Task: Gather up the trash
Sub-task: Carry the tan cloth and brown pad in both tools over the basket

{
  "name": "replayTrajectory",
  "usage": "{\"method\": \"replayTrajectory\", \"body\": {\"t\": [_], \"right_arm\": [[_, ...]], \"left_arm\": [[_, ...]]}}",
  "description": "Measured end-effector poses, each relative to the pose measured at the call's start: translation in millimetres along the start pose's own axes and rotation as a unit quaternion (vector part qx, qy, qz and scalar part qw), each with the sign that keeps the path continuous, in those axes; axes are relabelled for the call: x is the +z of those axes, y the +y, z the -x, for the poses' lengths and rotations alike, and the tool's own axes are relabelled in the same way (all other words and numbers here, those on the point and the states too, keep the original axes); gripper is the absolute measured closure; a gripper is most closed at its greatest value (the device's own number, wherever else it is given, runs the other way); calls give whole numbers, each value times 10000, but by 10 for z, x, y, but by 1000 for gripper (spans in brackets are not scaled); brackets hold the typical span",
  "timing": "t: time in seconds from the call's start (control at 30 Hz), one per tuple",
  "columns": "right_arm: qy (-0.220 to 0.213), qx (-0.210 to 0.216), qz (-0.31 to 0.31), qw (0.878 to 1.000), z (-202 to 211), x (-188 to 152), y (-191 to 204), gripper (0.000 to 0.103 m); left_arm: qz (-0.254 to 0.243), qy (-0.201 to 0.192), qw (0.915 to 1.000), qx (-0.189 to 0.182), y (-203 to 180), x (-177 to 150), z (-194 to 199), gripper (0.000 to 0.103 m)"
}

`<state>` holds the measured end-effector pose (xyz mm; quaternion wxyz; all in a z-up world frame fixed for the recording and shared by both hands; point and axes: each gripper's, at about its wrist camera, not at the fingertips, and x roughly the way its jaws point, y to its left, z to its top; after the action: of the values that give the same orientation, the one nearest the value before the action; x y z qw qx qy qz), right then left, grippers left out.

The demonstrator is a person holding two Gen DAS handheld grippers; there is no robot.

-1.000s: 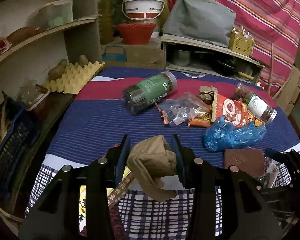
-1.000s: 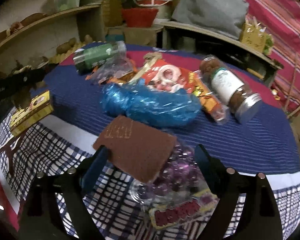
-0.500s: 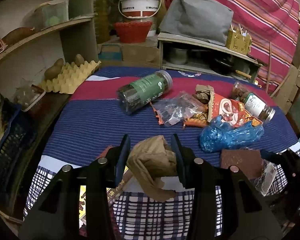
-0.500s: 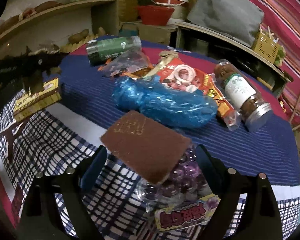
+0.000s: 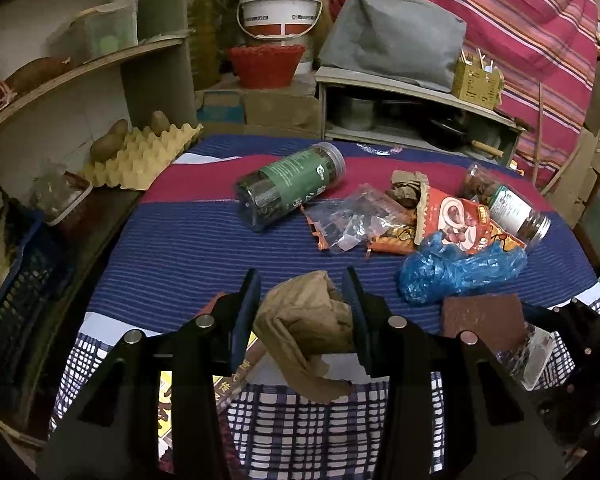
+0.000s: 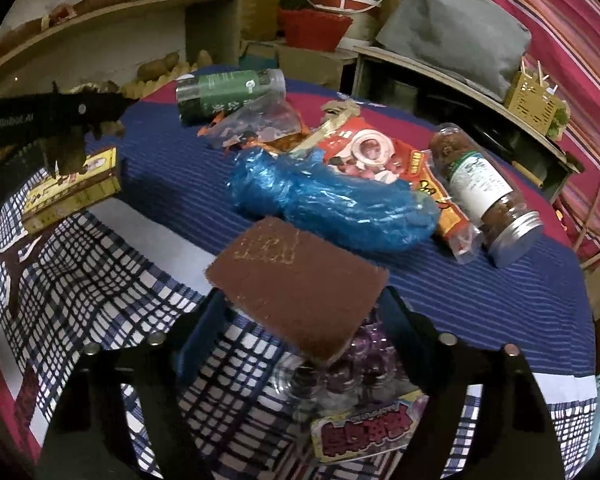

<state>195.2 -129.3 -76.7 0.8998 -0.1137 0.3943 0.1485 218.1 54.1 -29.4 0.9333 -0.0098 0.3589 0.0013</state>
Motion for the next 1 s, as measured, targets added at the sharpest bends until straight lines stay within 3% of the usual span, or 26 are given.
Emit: {"method": "replayTrajectory", "body": {"t": [0.5,1.0], "right_arm": [[-309,-370,-11,9988,223,-77,-197,30],[-246,-563,-143,9980,609,-296,-372,31]], "left_arm": [[-124,3,9999,53,-53,-21,0,62],[-224,-142,9996,-4,-132,15,67,62]]}}
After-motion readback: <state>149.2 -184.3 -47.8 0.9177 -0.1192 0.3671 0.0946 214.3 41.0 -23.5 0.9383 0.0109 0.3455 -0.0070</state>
